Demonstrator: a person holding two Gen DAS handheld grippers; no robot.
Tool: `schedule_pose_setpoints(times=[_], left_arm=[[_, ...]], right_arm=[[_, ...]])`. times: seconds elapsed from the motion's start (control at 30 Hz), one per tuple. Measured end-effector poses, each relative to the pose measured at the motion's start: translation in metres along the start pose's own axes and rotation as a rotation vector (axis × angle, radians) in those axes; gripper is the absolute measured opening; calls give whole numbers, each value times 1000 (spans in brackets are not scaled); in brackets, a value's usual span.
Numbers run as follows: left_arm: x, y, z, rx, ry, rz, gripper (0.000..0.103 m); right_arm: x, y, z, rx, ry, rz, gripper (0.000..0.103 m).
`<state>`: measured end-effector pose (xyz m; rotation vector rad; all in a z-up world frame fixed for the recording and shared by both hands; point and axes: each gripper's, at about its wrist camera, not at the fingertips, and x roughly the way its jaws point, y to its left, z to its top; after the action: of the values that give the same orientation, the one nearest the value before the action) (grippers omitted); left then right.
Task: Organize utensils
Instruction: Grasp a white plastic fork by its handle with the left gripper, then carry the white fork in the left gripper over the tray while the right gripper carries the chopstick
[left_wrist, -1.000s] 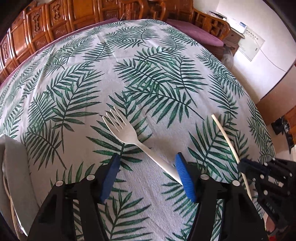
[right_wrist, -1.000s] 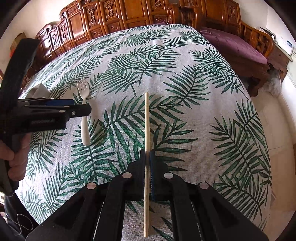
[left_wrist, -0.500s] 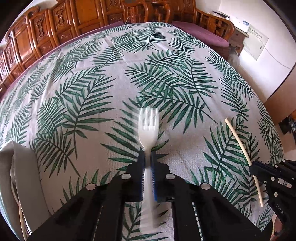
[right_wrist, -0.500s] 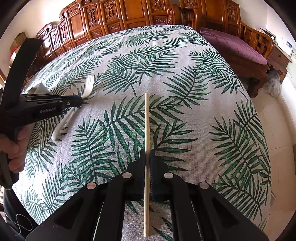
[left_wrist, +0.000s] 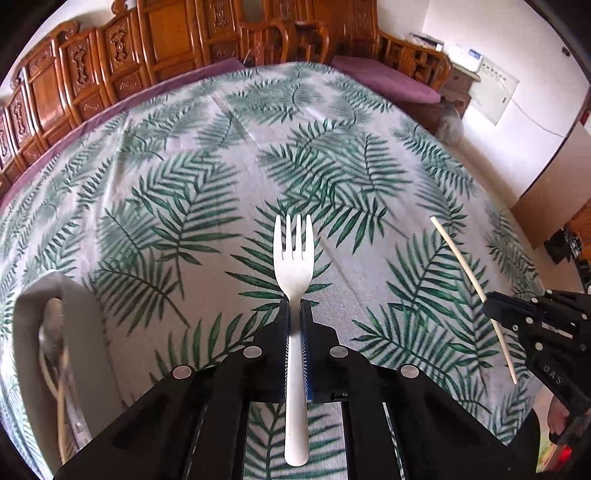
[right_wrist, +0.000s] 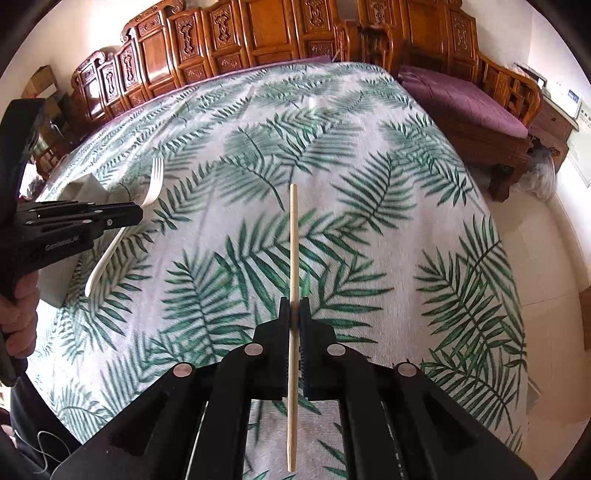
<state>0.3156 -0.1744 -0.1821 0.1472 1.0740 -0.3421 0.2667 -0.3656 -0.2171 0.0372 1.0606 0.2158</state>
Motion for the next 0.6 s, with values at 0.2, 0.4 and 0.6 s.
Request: schedule_pose_setpoints(times=[0.2,0.4,0.6], left_arm=[[-34,11,-2,-5,-52,-12,5],[-64,24,-7,10,-104,-2,5],[-90,42,-13,-2,-148,-2,5]], right_arm=[[-19,17,14,-22,-40,0,6],[-30,40,22,-52,-61,8,6],[-36,68,29,-87,-74,22,6]])
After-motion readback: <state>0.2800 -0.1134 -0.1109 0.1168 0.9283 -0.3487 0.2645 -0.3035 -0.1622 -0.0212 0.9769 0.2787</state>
